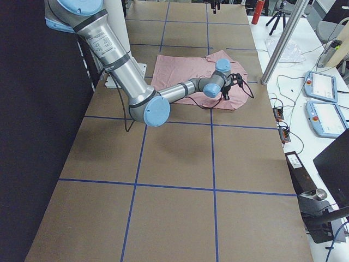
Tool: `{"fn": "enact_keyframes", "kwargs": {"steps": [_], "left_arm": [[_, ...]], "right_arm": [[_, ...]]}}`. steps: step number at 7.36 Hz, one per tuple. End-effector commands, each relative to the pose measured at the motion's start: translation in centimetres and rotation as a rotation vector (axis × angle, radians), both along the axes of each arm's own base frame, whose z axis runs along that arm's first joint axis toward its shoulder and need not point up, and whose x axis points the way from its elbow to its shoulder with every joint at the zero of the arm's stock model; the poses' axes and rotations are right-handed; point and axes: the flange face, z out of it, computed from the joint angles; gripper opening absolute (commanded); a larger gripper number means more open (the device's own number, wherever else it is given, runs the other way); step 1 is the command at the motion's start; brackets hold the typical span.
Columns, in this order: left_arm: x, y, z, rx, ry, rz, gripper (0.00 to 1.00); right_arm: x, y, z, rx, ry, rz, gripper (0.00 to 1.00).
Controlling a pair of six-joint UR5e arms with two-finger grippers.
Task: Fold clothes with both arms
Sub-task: 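Fold the grasped sleeve inward over the shirt body with the right gripper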
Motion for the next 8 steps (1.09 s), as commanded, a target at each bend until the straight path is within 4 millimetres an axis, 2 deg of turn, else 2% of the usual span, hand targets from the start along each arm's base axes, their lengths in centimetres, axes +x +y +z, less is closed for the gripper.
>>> {"fn": "enact_keyframes", "kwargs": {"steps": [1, 4, 8], "left_arm": [[-0.1, 0.1, -0.1, 0.002, 0.001, -0.001, 0.99], [-0.2, 0.1, -0.2, 0.005, 0.002, -0.002, 0.99], [-0.2, 0.1, -0.9, 0.007, 0.009, -0.009, 0.99]], "right_arm": [[-6.2, 0.4, -4.9, 0.048, 0.010, 0.015, 0.00], [-8.2, 0.2, -5.2, 0.049, 0.042, 0.086, 0.00], [-9.6, -1.1, -7.8, 0.063, 0.044, 0.098, 0.00]]}}
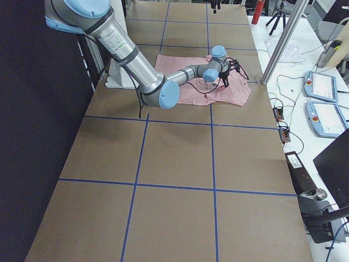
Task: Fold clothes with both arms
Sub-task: 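Fold the grasped sleeve inward over the shirt body with the right gripper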
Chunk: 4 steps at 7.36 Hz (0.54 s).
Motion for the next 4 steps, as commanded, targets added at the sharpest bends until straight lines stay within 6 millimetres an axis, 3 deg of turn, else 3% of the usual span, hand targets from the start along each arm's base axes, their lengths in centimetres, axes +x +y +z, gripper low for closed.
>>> {"fn": "enact_keyframes", "kwargs": {"steps": [1, 2, 3, 4], "left_arm": [[-0.04, 0.12, -1.05, -0.001, 0.013, -0.012, 0.99], [-0.03, 0.08, -1.15, -0.001, 0.014, -0.013, 0.99], [0.17, 0.08, -1.00, -0.005, 0.013, -0.011, 0.99], [0.32, -0.11, -1.46, -0.021, 0.024, -0.024, 1.00]], "right_arm": [[-0.33, -0.43, -0.60, 0.003, 0.004, 0.007, 0.00], [-0.41, -0.34, -0.47, 0.002, 0.005, 0.006, 0.84], [-0.59, -0.19, -0.69, 0.006, 0.002, 0.006, 1.00], [-0.61, -0.14, -0.55, -0.008, -0.002, 0.009, 1.00]]}}
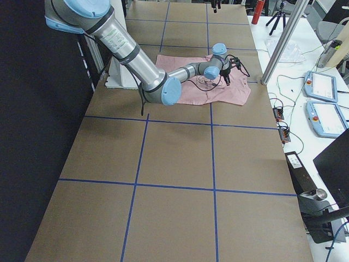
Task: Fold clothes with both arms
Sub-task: 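Fold the grasped sleeve inward over the shirt body with the right gripper, then release the sleeve and raise the right gripper while the left arm approaches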
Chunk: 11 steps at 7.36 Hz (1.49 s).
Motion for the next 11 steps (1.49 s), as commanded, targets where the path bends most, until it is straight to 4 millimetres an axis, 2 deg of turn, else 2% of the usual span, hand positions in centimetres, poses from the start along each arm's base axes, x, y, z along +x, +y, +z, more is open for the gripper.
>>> {"fn": "enact_keyframes", "kwargs": {"steps": [1, 2, 4, 5, 6, 7, 8, 9, 10, 11], "left_arm": [[1.7, -1.3, -2.0, -0.066, 0.037, -0.039, 1.00], [4.9, -1.9, -4.0, -0.128, 0.072, -0.059, 0.99], [12.4, -2.3, -7.9, -0.186, 0.071, -0.192, 0.99], [16.1, -2.3, -8.7, -0.181, 0.064, -0.249, 0.99], [19.2, -3.2, -7.7, -0.178, 0.070, -0.319, 0.99], [22.1, -3.9, -5.3, -0.189, 0.079, -0.376, 0.98], [26.8, -3.8, -4.7, -0.168, 0.038, -0.401, 0.98], [28.0, -4.2, -3.3, -0.158, 0.021, -0.419, 0.97], [29.4, -5.0, -1.9, -0.155, 0.023, -0.412, 0.95], [30.1, -5.1, -0.6, -0.155, 0.020, -0.405, 0.91]], "right_arm": [[0.0, 0.4, -0.8, -0.055, -0.042, 0.026, 1.00], [0.7, 1.8, -1.1, -0.121, -0.064, -0.016, 1.00], [6.0, 3.6, -4.2, -0.319, 0.029, -0.067, 1.00], [8.9, 5.0, -3.5, -0.333, 0.025, -0.040, 1.00], [11.9, 5.4, -1.4, -0.354, 0.014, -0.012, 1.00], [13.1, 6.1, 0.0, -0.359, 0.013, -0.011, 1.00], [15.4, 5.4, -0.2, -0.372, -0.013, -0.006, 1.00], [18.4, 6.2, 1.8, -0.393, -0.034, -0.024, 1.00], [19.8, 6.9, 2.1, -0.389, -0.043, -0.022, 1.00], [20.2, 7.1, 1.7, -0.381, -0.050, -0.020, 1.00]]}}
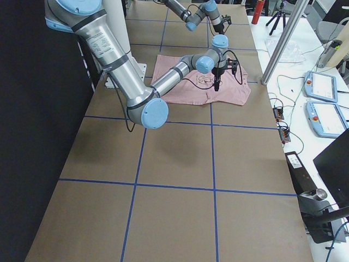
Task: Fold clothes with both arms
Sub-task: 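Release the sleeve and raise the right gripper while the left arm approaches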
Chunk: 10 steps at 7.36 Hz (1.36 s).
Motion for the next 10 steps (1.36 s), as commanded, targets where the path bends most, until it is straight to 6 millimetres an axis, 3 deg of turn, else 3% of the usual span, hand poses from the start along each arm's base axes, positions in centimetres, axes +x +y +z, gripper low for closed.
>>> {"fn": "enact_keyframes", "kwargs": {"steps": [1, 6, 7, 10], "left_arm": [[2.17, -0.12, 2.23, -0.005, -0.013, 0.016, 0.90], [2.70, 0.25, 2.15, 0.009, -0.022, 0.039, 0.85], [2.64, 0.34, 2.22, 0.009, -0.022, 0.041, 0.77], [2.61, 0.37, 1.90, 0.015, -0.019, 0.042, 0.21]], "right_arm": [[1.19, 0.51, -0.09, 0.007, -0.013, 0.002, 1.00], [0.95, 0.62, -0.07, 0.008, -0.009, 0.003, 1.00], [0.86, 0.67, -0.09, 0.010, -0.010, 0.001, 1.00], [0.82, 0.65, -0.15, 0.010, -0.012, 0.000, 1.00]]}}
